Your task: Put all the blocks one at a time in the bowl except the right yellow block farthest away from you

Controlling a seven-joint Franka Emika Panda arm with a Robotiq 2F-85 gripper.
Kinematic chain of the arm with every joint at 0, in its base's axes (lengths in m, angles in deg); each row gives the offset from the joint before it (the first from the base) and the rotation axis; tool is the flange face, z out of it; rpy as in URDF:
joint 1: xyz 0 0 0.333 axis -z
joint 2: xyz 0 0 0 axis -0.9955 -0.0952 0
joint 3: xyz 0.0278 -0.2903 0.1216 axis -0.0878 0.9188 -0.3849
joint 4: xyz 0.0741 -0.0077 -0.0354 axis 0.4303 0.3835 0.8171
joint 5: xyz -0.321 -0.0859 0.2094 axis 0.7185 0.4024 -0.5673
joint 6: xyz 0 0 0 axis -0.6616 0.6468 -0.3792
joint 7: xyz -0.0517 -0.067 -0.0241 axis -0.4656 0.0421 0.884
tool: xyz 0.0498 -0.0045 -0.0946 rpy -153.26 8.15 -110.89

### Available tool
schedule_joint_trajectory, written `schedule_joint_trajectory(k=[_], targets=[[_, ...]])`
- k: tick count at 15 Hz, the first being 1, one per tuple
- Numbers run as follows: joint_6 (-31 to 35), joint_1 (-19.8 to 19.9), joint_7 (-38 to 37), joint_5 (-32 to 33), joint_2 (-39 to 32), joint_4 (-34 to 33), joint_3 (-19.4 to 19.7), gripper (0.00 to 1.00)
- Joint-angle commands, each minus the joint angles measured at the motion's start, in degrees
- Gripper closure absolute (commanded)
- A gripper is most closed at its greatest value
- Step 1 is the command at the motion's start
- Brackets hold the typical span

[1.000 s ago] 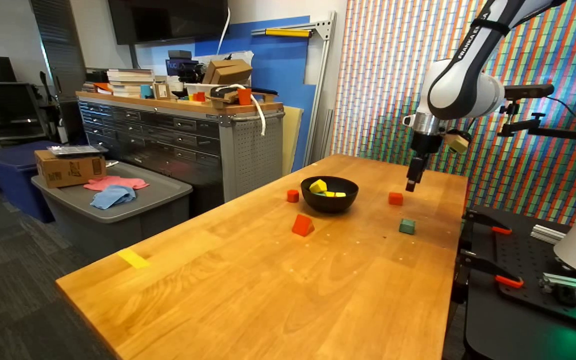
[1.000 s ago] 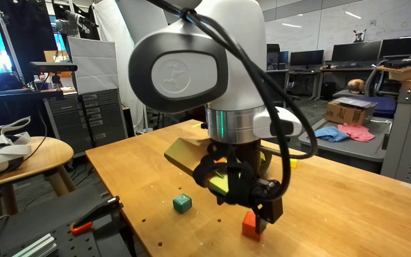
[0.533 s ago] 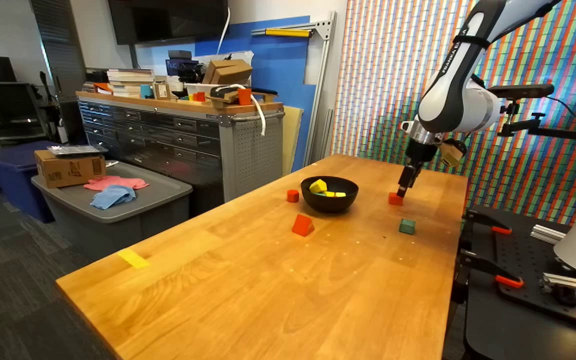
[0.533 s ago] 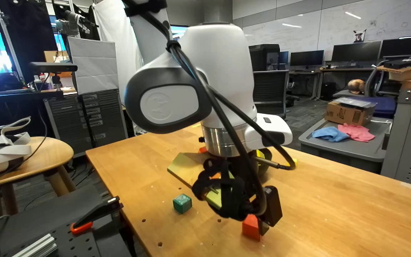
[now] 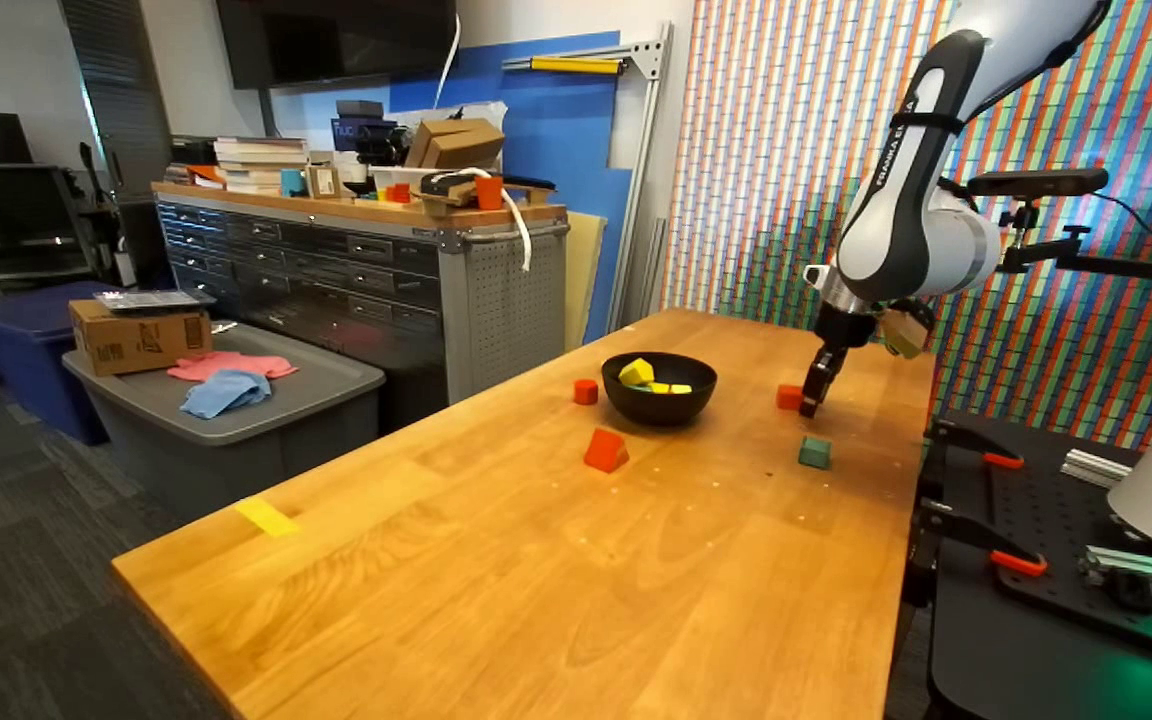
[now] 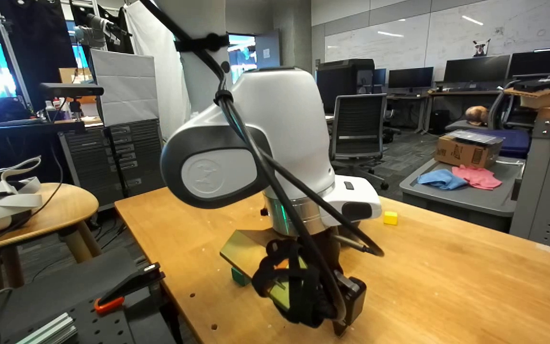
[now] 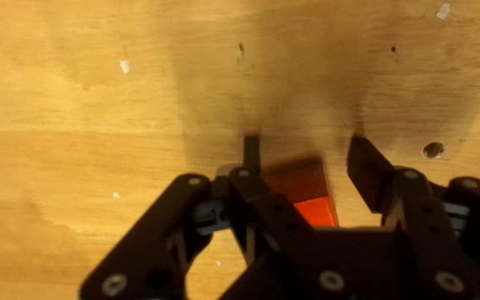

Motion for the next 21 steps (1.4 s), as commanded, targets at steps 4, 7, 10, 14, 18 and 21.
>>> schedule_joint_trajectory(k=[4,7,10,14,18,21], targets=[[3.8,0.28,1.0,0.34,-0.61,-0.01,-0.39,0.87],[4.54,-3.52,0.93,-0.67,-1.29,-0.14,3.61,0.57],[4.92,-6.8,0.55,-1.25,-2.1,-0.66,7.23,0.37],[3.7,-11.38,-11.11,13.5,-2.11,-1.24,14.72,0.06],[1.91,-13.59,-14.62,17.67,-2.03,-2.62,17.2,0.0],[1.04,-14.85,-16.07,19.06,-2.7,-3.96,18.11,0.0]])
